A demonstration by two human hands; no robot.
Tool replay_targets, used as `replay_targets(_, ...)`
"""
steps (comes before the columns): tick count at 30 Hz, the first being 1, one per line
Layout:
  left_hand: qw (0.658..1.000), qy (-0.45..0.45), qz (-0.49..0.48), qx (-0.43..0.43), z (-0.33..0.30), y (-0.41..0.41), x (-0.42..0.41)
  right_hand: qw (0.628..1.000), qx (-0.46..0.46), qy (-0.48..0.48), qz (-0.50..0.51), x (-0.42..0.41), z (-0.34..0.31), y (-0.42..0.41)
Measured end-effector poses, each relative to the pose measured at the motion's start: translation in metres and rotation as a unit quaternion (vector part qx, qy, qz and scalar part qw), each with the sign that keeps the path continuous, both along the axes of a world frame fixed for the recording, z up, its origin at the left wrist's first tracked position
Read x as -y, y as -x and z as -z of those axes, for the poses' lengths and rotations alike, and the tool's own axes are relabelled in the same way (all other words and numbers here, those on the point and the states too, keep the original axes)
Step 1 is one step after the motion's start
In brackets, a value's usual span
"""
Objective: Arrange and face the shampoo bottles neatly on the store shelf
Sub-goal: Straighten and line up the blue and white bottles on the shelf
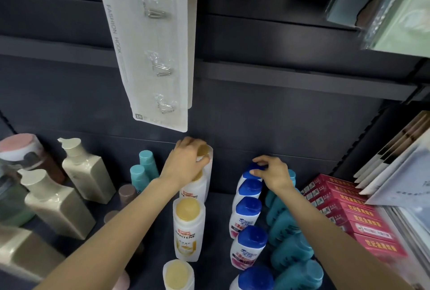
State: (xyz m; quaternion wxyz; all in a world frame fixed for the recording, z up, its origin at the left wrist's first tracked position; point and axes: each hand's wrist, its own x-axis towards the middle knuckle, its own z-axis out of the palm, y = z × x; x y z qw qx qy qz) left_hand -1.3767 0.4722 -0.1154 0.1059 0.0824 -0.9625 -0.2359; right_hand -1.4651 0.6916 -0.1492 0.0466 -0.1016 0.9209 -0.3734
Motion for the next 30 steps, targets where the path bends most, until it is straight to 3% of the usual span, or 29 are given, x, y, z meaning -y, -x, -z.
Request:
replay_targets(6, 0.995, -0.080, -0.043, 0.047, -0.004, 0.014, 0.003, 1.000, -0.010, -0.018, -0.010, -0.002, -0.001, 0.000)
replay_targets(15, 0.991, 0.012, 0.034, 0.125, -0.015, 0.023, -0.010, 0.999, -0.024, -0.033, -0.027, 0.001, 0.002, 0.001)
replay_targets(21, 0.987, 0.042, 0.080, 0.130, -0.025, 0.027, -0.016, 0.998, -0.024, -0.048, -0.023, 0.000, 0.002, 0.002)
replay_targets(30, 0.998, -0.003, 0.061, -0.011, -0.038, -0.001, -0.034, 0.998, -0.054, -0.009, -0.025, -0.010, -0.014, -0.021)
